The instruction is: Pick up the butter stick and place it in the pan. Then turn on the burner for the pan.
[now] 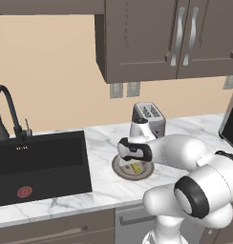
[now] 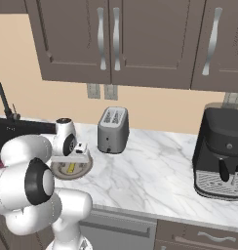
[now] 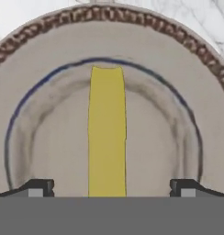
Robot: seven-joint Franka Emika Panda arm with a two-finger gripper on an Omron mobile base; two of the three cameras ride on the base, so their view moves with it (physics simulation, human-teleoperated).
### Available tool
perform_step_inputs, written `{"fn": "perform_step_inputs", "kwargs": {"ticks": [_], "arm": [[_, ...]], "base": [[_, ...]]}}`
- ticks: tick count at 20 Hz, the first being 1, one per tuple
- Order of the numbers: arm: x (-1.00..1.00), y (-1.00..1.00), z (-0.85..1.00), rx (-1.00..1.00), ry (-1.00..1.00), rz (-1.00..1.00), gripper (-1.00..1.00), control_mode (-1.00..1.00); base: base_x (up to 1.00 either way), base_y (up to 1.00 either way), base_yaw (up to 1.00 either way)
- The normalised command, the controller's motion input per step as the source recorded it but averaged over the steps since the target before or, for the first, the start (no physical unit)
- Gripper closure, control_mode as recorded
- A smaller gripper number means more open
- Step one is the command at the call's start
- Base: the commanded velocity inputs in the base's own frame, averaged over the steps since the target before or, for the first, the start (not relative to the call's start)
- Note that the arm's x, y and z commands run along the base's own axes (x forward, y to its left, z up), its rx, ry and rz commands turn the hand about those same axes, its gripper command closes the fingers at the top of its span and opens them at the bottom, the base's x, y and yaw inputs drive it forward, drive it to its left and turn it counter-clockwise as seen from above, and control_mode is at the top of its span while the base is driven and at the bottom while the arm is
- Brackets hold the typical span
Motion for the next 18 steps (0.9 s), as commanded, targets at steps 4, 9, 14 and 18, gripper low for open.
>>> {"fn": "perform_step_inputs", "kwargs": {"ticks": [4,9,14,18], "arm": [[0.28,0.09,-0.05,0.00,0.02,0.00,-1.00,-1.00],[0.18,0.01,-0.15,0.00,0.01,0.00,-1.00,-1.00],[0.17,0.00,-0.21,0.00,0.00,0.00,-1.00,-1.00],[0.03,0.00,-0.26,0.00,0.00,0.00,-1.00,-1.00]], "base": [[0.00,0.00,0.00],[0.00,0.00,0.00],[0.00,0.00,0.00],[0.00,0.00,0.00]]}}
